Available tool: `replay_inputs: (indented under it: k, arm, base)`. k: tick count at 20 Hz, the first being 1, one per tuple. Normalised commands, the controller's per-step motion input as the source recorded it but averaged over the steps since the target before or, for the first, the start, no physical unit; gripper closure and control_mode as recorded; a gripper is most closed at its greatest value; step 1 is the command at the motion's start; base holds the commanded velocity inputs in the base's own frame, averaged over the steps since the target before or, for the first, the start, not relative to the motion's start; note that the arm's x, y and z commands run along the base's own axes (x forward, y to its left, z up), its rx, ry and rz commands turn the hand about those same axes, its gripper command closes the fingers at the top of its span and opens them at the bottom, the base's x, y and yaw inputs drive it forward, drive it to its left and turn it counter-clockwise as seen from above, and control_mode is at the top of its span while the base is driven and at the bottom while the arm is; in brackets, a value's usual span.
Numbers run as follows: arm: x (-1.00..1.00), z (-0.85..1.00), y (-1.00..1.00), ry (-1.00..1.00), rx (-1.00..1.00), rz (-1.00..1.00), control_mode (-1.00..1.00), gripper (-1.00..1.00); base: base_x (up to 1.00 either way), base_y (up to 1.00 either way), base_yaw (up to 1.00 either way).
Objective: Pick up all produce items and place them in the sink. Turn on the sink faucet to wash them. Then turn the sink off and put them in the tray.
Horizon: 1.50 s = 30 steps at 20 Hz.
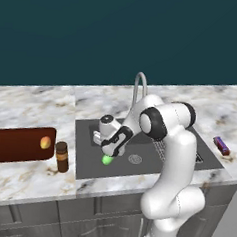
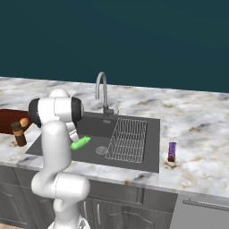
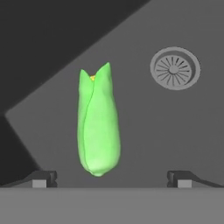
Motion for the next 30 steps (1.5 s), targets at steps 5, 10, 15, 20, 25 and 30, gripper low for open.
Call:
replay_inputs:
  k: [5,10,15,20,25,30]
  arm:
    - [0.2,-0.23,-0.04,0.06,0.0,0.0,-1.0,-1.0]
    - [0.08,-0.19,-0.26,0.02,0.0,0.0,-1.0,-1.0]
    - [0.1,-0.19,-0.14,0.02,0.0,0.0,-1.0,-1.0]
    - [0.24,-0.2,0.0,0.0,0.0,0.0,-1.0,-1.0]
    - [0.2,-0.22,0.0,0.01,0.0,0.0,-1.0,-1.0]
    - [0.14,-0.28,0.0,0.04,0.0,0.0,-1.0,-1.0]
  base:
    - [0.0,0.0,0.0]
    - [0.0,0.0,0.0]
    - [0.0,0.0,0.0]
    - [0.0,0.0,0.0]
    - [0.0,0.0,0.0]
    - [0.0,0.0,0.0]
